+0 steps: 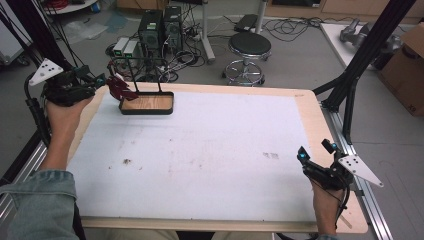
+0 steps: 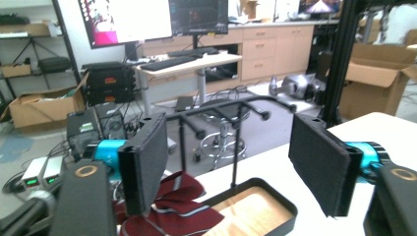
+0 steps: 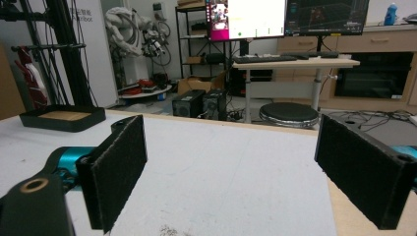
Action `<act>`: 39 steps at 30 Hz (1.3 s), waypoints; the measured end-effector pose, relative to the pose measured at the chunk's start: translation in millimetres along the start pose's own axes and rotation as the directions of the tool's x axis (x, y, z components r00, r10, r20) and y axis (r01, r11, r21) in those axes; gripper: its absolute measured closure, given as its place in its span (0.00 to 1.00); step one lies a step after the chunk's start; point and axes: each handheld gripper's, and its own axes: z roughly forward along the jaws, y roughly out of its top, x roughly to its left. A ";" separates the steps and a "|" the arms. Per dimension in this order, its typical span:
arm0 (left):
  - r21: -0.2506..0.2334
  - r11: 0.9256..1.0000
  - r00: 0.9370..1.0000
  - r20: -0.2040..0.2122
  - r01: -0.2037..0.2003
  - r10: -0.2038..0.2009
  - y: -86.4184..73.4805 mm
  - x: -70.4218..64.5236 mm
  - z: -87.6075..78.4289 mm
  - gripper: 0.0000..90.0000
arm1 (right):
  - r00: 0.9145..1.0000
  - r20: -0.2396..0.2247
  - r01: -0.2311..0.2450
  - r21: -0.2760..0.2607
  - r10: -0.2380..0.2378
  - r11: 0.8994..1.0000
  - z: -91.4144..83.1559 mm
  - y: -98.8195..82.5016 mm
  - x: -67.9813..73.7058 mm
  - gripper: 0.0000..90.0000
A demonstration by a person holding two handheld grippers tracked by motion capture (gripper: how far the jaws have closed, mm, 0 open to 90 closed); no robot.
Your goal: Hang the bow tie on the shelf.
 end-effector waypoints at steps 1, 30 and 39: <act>0.000 1.000 1.000 0.000 0.000 0.000 0.0 0.0 0.0 0.32 | 1.000 0.000 -0.002 -0.002 0.002 1.000 0.1 0.3 0.4 0.13; 0.008 0.999 0.999 -0.002 -0.051 0.051 -50.8 -79.8 -68.8 0.21 | 1.000 -0.012 -0.003 0.015 0.003 1.000 5.9 -1.3 1.0 0.13; 0.026 0.999 0.999 -0.038 -0.030 0.031 -78.0 -88.7 -83.3 0.21 | 1.000 -0.013 0.004 0.033 -0.003 0.999 9.3 -4.2 3.0 0.13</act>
